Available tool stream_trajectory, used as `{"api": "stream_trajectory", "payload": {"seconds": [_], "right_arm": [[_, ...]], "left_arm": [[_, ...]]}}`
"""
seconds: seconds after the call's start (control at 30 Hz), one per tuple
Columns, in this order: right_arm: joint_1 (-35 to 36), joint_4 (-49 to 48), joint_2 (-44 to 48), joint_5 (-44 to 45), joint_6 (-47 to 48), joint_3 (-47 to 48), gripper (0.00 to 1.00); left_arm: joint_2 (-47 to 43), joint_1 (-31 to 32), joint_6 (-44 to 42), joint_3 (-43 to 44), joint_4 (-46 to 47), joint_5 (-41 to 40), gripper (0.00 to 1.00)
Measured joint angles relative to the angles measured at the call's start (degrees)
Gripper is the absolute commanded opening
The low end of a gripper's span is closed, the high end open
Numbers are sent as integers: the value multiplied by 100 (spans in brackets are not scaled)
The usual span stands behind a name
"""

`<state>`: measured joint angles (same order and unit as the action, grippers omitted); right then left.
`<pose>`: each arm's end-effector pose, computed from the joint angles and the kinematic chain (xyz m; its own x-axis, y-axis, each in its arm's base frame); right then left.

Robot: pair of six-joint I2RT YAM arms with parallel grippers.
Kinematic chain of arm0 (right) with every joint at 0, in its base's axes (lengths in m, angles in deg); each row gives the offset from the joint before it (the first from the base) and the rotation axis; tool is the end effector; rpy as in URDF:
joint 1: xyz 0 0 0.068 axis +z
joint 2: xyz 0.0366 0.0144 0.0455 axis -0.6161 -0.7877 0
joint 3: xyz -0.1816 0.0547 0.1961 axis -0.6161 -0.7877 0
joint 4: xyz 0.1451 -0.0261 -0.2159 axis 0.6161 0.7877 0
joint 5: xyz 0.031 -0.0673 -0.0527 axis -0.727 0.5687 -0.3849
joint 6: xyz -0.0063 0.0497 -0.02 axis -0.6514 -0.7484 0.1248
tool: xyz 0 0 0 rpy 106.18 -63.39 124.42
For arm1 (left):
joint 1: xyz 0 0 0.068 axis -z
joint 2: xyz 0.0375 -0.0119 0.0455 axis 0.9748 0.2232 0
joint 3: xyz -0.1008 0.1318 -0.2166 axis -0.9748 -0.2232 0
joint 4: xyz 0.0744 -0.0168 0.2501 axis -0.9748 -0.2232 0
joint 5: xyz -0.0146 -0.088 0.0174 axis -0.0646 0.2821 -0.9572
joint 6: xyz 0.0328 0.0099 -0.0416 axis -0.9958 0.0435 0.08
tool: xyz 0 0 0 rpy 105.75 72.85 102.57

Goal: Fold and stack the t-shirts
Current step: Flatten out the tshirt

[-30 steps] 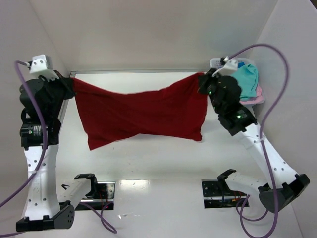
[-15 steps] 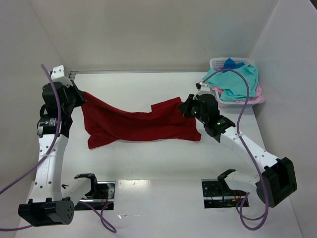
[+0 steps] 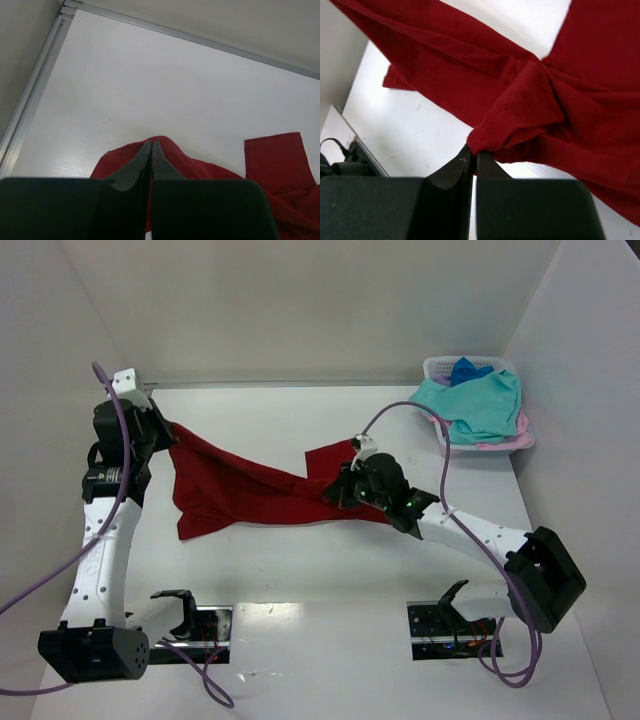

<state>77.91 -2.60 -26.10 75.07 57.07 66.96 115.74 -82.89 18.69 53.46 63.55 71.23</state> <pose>0.2176 0.1876 0.2451 -0.6316 0.1200 -0.7659 -0.4705 0.7259 0.5017 0.2313 0.0251 0.4014 -0.2071 -0.3370 -0.9184 -0.2225 0.9304 -0.2913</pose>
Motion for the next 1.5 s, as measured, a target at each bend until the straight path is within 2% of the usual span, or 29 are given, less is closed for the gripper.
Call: {"api": "stream_trajectory", "payload": {"seconds": [0.07,0.13,0.2,0.27,0.33,0.37,0.43,0.47,0.53,0.83,0.97,1.1,1.5], "right_arm": [[0,28,-44,26,-22,-52,5],[0,83,-44,72,-33,-63,21],[0,127,-44,149,-33,-63,25],[0,247,-42,304,-11,-63,41],[0,398,-35,514,-20,-61,50],[0,470,-31,612,-31,-61,61],[0,656,7,798,-42,-61,73],[0,758,37,883,-55,-61,89],[0,977,127,1082,-101,-59,98],[-42,1718,529,1847,-800,-61,100],[-243,1784,542,1871,-1156,-74,100],[-389,1801,498,1912,-1515,-186,94],[-516,1821,289,2009,-2096,-535,92]], "left_arm": [[9,0,0,0,31,0,0],[31,0,0,0,46,4,0],[52,0,2,0,61,7,0],[85,0,0,0,66,13,0],[122,0,0,0,74,44,0],[138,0,0,0,76,50,0],[153,0,0,0,83,72,0],[155,0,0,0,85,83,0],[155,0,2,0,105,103,0],[155,-2,0,0,151,192,0],[157,-2,0,0,151,238,0],[177,-2,0,0,192,262,0],[232,-2,0,0,273,306,0]]}}
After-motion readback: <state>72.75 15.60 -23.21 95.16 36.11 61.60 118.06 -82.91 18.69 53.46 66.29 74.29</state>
